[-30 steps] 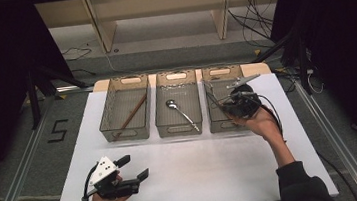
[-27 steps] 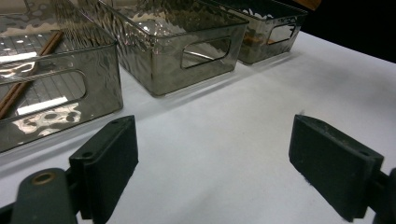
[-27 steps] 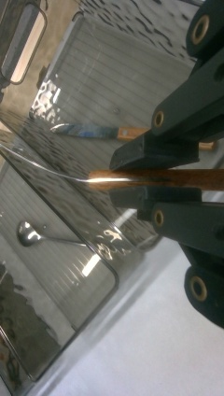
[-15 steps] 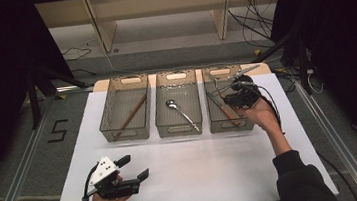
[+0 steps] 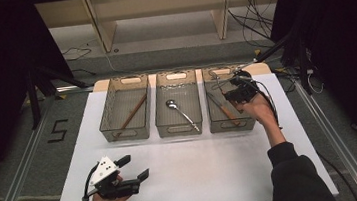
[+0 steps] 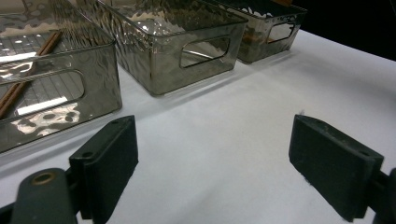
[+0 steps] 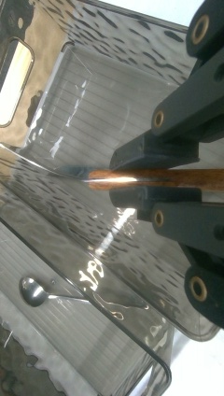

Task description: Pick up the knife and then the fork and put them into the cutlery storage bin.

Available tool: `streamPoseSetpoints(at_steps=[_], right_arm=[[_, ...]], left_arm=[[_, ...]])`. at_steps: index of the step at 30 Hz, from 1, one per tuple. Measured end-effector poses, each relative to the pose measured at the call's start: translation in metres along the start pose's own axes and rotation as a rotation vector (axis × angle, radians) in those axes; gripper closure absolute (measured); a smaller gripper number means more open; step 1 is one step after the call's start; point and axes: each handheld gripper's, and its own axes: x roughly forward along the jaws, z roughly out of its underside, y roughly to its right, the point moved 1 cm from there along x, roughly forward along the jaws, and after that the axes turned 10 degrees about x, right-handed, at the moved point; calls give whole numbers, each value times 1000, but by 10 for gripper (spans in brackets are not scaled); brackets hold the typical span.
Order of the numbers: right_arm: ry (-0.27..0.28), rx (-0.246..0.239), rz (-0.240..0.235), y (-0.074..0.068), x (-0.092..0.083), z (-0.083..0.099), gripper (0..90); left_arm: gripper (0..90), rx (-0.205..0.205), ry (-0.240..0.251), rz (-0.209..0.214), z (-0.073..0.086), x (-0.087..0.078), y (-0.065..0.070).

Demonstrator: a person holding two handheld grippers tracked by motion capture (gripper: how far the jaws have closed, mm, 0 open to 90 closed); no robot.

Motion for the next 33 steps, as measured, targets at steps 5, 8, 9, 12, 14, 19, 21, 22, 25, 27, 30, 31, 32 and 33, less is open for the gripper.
streamPoseSetpoints(at_steps=[5, 8, 9, 12, 14, 19, 21, 22, 25, 27, 30, 31, 32, 33], right_arm=[[-8, 8, 4, 1, 3, 0, 811], [-12, 8, 5, 0, 4, 0, 812], [-14, 7, 5, 0, 5, 0, 811], [-18, 7, 13, 1, 7, 0, 811], [-21, 10, 17, 1, 9, 0, 811], [-20, 13, 20, 2, 12, 0, 800], [-14, 15, 5, 3, 11, -1, 762], [-6, 22, -10, 3, 9, -1, 737], [6, 20, -30, 1, 4, -2, 673], [11, 11, -38, 0, 1, -1, 668], [18, 12, -51, -1, -3, -1, 650], [19, 10, -55, -2, -4, 0, 650], [24, 5, -59, -3, -5, 0, 650], [26, -2, -62, -4, -6, 1, 648]], left_arm=[[153, 1, 0, 1, 0, 0, 0], [153, 3, -3, 1, 0, 0, 0], [153, 3, -3, 1, 0, 0, 0], [153, 5, -5, 1, 0, 0, 0], [153, 5, -5, 1, 0, 0, 0], [153, 4, -5, 1, 0, 0, 0], [153, 4, -5, 1, 0, 0, 0], [153, 4, -5, 1, 0, 0, 0], [153, 4, -5, 2, 0, 0, 0], [153, 4, -5, 2, 0, 0, 0], [152, 4, -5, 2, 0, 0, 0], [153, 4, -5, 1, 0, 0, 0], [153, 4, -6, 2, 0, 0, 0], [153, 4, -5, 1, 0, 0, 0]])
